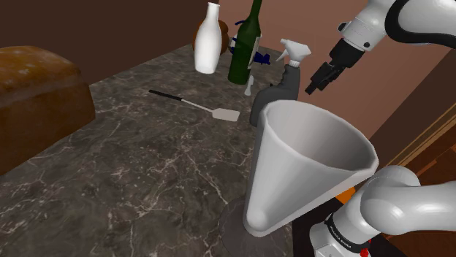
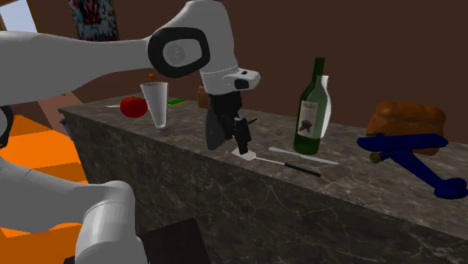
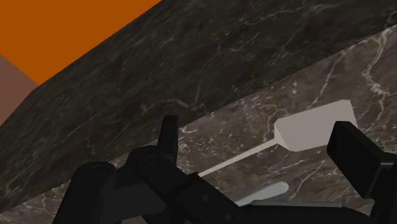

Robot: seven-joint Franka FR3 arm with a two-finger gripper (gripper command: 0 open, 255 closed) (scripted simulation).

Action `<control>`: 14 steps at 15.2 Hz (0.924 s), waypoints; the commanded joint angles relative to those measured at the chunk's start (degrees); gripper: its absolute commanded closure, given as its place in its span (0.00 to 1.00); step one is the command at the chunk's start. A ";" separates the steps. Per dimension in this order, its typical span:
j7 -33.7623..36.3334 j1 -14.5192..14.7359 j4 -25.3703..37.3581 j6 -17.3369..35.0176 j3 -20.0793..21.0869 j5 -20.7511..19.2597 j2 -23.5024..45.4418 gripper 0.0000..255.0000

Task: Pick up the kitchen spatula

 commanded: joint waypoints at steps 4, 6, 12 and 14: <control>-0.09 1.91 3.05 1.60 1.87 1.09 5.47 0.00; -0.17 3.08 5.30 2.46 3.10 1.69 9.13 0.00; -0.41 6.11 13.08 4.07 6.89 2.87 20.11 0.00; -0.43 7.03 16.01 4.27 8.17 3.00 23.78 0.00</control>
